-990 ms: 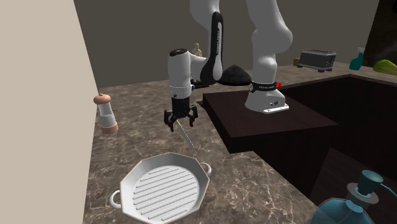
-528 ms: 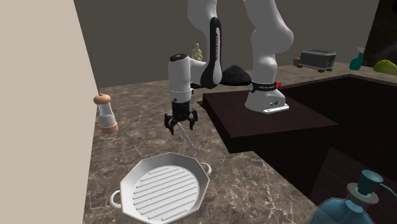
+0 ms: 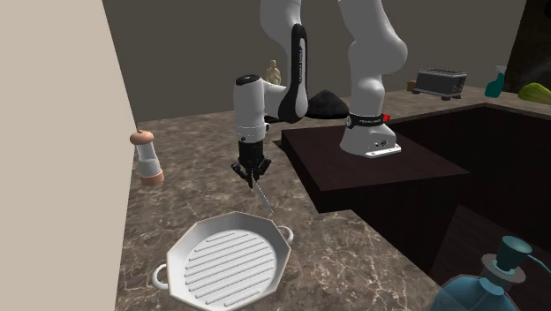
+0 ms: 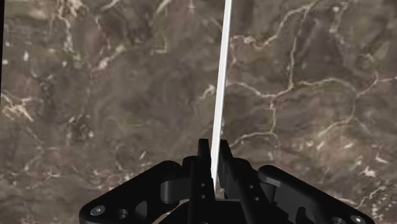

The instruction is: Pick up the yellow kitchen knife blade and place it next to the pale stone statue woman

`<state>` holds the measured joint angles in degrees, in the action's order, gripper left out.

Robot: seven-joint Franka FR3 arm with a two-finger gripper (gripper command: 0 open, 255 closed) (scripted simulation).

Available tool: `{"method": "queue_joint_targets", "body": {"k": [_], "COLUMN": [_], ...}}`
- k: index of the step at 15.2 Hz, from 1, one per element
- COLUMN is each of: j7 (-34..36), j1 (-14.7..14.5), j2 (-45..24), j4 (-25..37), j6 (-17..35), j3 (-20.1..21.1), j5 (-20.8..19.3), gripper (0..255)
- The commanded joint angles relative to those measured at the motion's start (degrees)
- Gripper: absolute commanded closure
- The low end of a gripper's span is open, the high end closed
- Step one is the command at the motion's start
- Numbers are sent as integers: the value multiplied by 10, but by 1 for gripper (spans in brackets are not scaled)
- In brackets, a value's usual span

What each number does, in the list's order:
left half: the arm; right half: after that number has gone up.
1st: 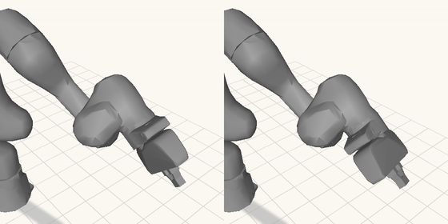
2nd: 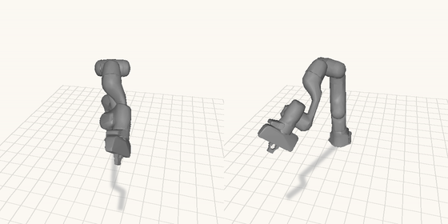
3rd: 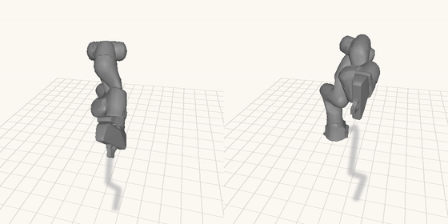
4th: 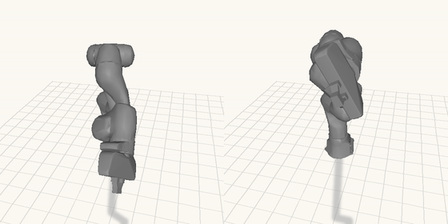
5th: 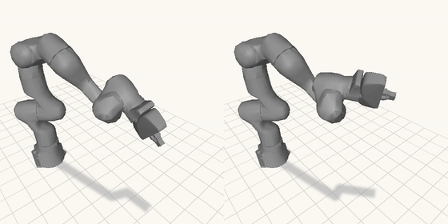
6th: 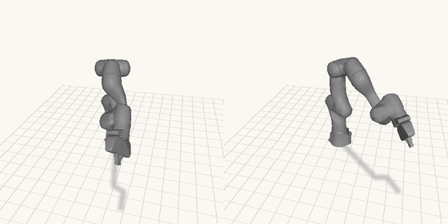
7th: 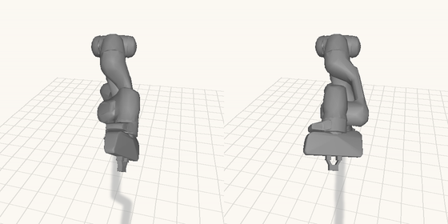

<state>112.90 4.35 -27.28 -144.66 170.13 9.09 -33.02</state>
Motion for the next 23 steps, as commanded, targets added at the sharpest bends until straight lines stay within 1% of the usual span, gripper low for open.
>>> {"method": "queue_joint_targets", "body": {"k": [1,6,10,16,23], "j7": [0,0,-23,-68,-133], "j1": [0,0,32,80,125], "j2": [0,0,38,95,164], "j4": [0,0,-15,-35,-51], "j6": [0,0,-26,-65,-113], "j3": [0,0,37,96,160], "j5": [0,0,26,81,168], "gripper": [255,255,255,255,255]}}
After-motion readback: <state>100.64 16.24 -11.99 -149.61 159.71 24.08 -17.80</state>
